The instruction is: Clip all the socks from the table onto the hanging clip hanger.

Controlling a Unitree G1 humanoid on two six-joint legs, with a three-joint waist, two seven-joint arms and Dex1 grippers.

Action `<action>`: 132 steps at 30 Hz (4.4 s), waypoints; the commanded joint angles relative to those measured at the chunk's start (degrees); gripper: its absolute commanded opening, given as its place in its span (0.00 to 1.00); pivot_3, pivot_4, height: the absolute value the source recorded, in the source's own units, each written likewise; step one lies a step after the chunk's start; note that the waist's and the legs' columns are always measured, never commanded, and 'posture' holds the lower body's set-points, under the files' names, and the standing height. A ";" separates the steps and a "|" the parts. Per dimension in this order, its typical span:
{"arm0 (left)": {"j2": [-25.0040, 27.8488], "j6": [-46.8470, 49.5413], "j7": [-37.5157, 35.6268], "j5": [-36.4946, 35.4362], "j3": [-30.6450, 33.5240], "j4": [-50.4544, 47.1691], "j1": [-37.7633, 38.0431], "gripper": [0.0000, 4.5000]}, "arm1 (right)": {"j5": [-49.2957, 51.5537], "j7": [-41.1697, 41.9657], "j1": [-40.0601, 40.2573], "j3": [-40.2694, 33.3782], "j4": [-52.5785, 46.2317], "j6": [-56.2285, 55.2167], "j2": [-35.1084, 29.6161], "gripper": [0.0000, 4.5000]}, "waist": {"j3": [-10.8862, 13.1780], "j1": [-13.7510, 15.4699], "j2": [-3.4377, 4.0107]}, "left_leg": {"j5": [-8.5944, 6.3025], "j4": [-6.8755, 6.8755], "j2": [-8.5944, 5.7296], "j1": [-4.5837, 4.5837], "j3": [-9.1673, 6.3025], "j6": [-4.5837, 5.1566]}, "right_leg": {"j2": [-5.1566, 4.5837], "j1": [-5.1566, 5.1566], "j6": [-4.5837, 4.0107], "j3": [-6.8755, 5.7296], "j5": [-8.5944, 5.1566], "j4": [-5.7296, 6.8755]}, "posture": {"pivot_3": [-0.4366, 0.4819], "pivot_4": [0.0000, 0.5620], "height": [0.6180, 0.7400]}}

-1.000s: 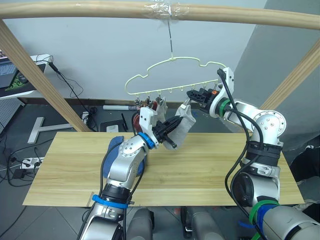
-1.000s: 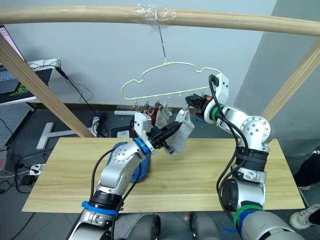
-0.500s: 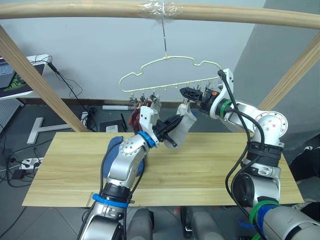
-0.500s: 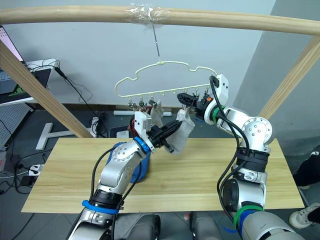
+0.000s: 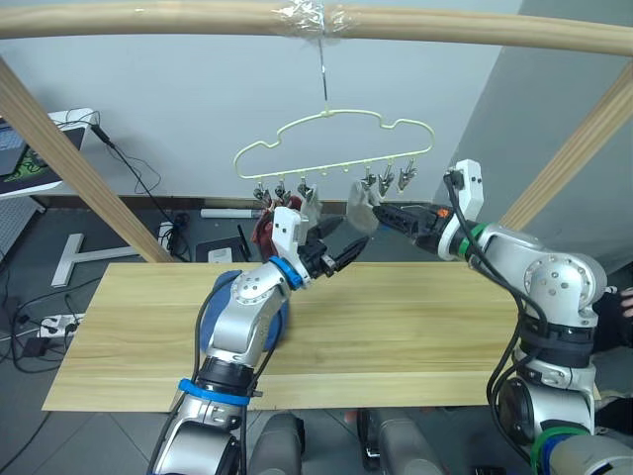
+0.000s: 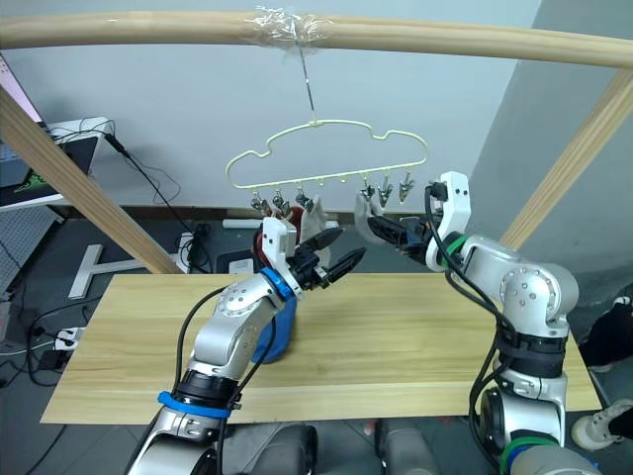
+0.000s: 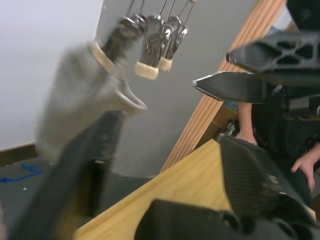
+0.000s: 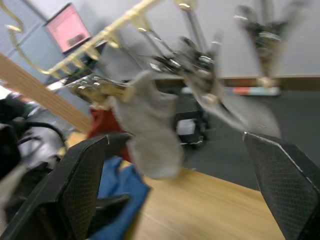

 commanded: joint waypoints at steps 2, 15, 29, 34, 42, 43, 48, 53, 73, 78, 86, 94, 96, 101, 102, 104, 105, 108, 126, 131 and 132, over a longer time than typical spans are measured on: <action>2.28 1.51 -0.91 -1.50 1.19 -5.52 1.65 1.00 | -6.34 2.93 3.42 5.60 -6.23 -10.35 -2.06 1.00 | 0.00 -0.28 0.00 | 0.00 -0.01 0.06 0.00 -0.01 0.00 | 0.11 -0.01 0.00 0.00 0.00 0.00 | 0.44 0.34 1.00; 12.61 9.21 -2.86 -7.40 7.02 -20.00 7.55 1.00 | -23.38 -0.71 10.94 14.57 -8.50 -28.39 0.82 0.71 | -0.01 -0.26 -0.01 | 0.02 0.05 0.10 -0.05 0.17 -0.05 | 0.13 -0.29 0.00 0.19 0.00 0.23 | 0.47 0.33 1.00; 13.87 10.03 -1.14 -7.94 7.57 -24.09 9.61 1.00 | -29.44 -1.62 10.43 16.76 -6.03 -34.00 5.81 0.52 | -0.01 0.42 -0.01 | 0.03 0.06 0.11 -0.04 0.28 -0.06 | 0.11 -0.38 -0.01 0.28 0.01 0.32 | 0.50 0.32 1.00; 14.19 10.04 -1.60 -8.21 7.65 -24.60 9.42 1.00 | -30.98 -2.23 8.79 16.33 -2.90 -35.84 7.55 0.52 | -0.01 0.48 -0.01 | 0.03 0.06 0.11 -0.04 0.30 -0.05 | 0.10 -0.38 -0.03 0.29 0.01 0.32 | 0.50 0.32 1.00; 14.60 10.98 -1.20 -9.03 7.84 -25.46 8.63 1.00 | -32.79 -2.45 7.00 16.21 0.62 -38.06 8.96 0.22 | -0.01 0.49 -0.01 | 0.03 0.06 0.10 -0.04 0.32 -0.05 | 0.10 -0.39 -0.26 0.30 0.15 0.33 | 0.52 0.33 1.00; 14.56 11.10 -1.05 -9.10 7.78 -25.63 8.59 1.00 | -32.93 -2.54 6.75 16.28 0.98 -38.23 9.17 0.22 | -0.01 0.49 -0.01 | 0.02 0.06 0.11 -0.04 0.32 -0.05 | 0.09 -0.39 -0.26 0.30 0.15 0.33 | 0.52 0.33 1.00; 14.49 11.47 -0.77 -9.39 7.78 -25.98 8.24 1.00 | -33.81 -2.70 5.40 16.09 3.11 -39.35 10.09 0.22 | -0.01 0.55 -0.01 | 0.03 0.07 0.12 -0.03 0.29 -0.05 | 0.10 -0.39 -0.27 0.27 0.16 0.36 | 0.52 0.33 1.00; 14.88 11.48 -0.95 -9.62 8.22 -25.96 8.05 1.00 | -34.79 -2.81 4.45 15.58 5.57 -40.64 10.29 0.22 | -0.01 0.55 -0.01 | 0.03 0.08 0.11 -0.04 0.32 -0.05 | 0.09 -0.40 -0.28 0.29 0.17 0.36 | 0.52 0.33 1.00; 14.78 11.28 -0.76 -9.35 7.87 -25.17 7.04 1.00 | -36.44 -2.76 2.23 15.07 10.17 -43.27 12.39 0.53 | -0.01 0.61 -0.01 | 0.03 0.09 0.11 -0.03 0.31 -0.05 | 0.08 -0.39 -0.31 0.28 0.18 0.39 | 0.53 0.34 1.00; 14.83 11.44 -0.59 -9.36 7.96 -25.40 7.00 1.00 | -36.74 -2.94 1.71 15.07 11.02 -43.51 12.46 0.30 | -0.01 0.61 -0.01 | 0.03 0.08 0.11 -0.03 0.30 -0.05 | 0.06 -0.39 -0.31 0.27 0.19 0.39 | 0.54 0.35 1.00; 14.78 11.76 -0.27 -9.51 7.80 -25.67 6.82 1.00 | -36.76 -3.28 1.02 14.91 11.94 -43.67 12.77 0.30 | -0.01 0.61 -0.01 | 0.03 0.09 0.11 -0.03 0.30 -0.05 | 0.06 -0.39 -0.31 0.27 0.19 0.40 | 0.54 0.35 1.00; 14.95 12.41 0.00 -9.93 7.84 -26.21 6.08 1.00 | -36.47 -4.28 -1.43 14.35 15.50 -44.30 13.72 0.30 | -0.01 0.62 -0.01 | 0.03 0.09 0.11 -0.02 0.30 -0.05 | 0.06 -0.39 -0.32 0.27 0.19 0.41 | 0.54 0.35 1.00; 14.91 12.60 0.09 -10.03 7.82 -26.35 5.91 1.00 | -36.36 -4.41 -1.89 14.11 16.20 -44.35 13.94 0.30 | -0.01 0.62 -0.01 | 0.03 0.09 0.11 -0.03 0.30 -0.05 | 0.06 -0.39 -0.31 0.26 0.19 0.41 | 0.54 0.35 1.00; 14.87 12.80 0.15 -10.17 7.78 -26.63 5.84 1.00 | -36.54 -4.25 -3.08 13.99 17.68 -44.83 14.18 0.30 | -0.01 0.62 -0.01 | 0.02 0.08 0.11 -0.03 0.30 -0.05 | 0.05 -0.39 -0.32 0.26 0.19 0.41 | 0.55 0.35 1.00; 14.84 12.77 0.15 -10.14 7.75 -26.58 5.80 1.00 | -36.55 -4.21 -3.27 13.96 17.91 -44.96 14.20 0.30 | -0.01 0.62 -0.01 | 0.02 0.08 0.11 -0.03 0.29 -0.05 | 0.05 -0.39 -0.32 0.26 0.19 0.41 | 0.55 0.35 1.00; 14.80 12.74 0.16 -10.12 7.73 -26.51 5.73 1.00 | -36.68 -4.29 -3.69 13.95 18.41 -45.22 14.28 0.30 | -0.01 0.63 -0.01 | 0.02 0.08 0.11 -0.03 0.29 -0.05 | 0.05 -0.39 -0.32 0.26 0.19 0.41 | 0.55 0.35 1.00; 14.79 12.72 0.16 -10.12 7.73 -26.51 5.72 1.00 | -36.73 -4.34 -3.83 13.95 18.59 -45.32 14.32 0.30 | -0.01 0.63 -0.01 | 0.02 0.08 0.11 -0.03 0.29 -0.05 | 0.05 -0.40 -0.32 0.26 0.19 0.41 | 0.55 0.35 1.00; 14.76 12.73 0.18 -10.23 7.76 -26.62 5.60 1.00 | -36.78 -4.52 -4.21 13.93 18.93 -45.45 14.50 0.30 | -0.01 0.63 -0.01 | 0.03 0.09 0.11 -0.03 0.29 -0.05 | 0.05 -0.39 -0.32 0.26 0.20 0.42 | 0.55 0.35 1.00; 14.63 12.95 0.21 -11.19 7.87 -26.96 4.54 1.00 | -36.15 -4.07 -5.01 13.88 18.59 -47.11 14.93 0.30 | -0.01 0.65 -0.01 | 0.03 0.08 0.10 -0.03 0.29 -0.05 | 0.01 -0.40 -0.33 0.25 0.20 0.42 | 0.55 0.34 1.00; 14.67 13.00 0.31 -11.35 7.85 -27.29 4.72 1.00 | -36.17 -4.01 -5.16 13.84 18.73 -47.20 14.94 0.30 | -0.01 0.65 -0.01 | 0.03 0.09 0.10 -0.03 0.29 -0.05 | 0.01 -0.40 -0.33 0.24 0.21 0.43 | 0.55 0.33 1.00; 14.71 12.99 0.32 -11.37 7.86 -27.40 4.84 1.00 | -36.18 -3.96 -5.20 13.85 18.81 -47.21 14.93 0.30 | -0.01 0.66 -0.01 | 0.03 0.09 0.10 -0.03 0.29 -0.05 | 0.01 -0.39 -0.33 0.24 0.21 0.43 | 0.55 0.33 1.00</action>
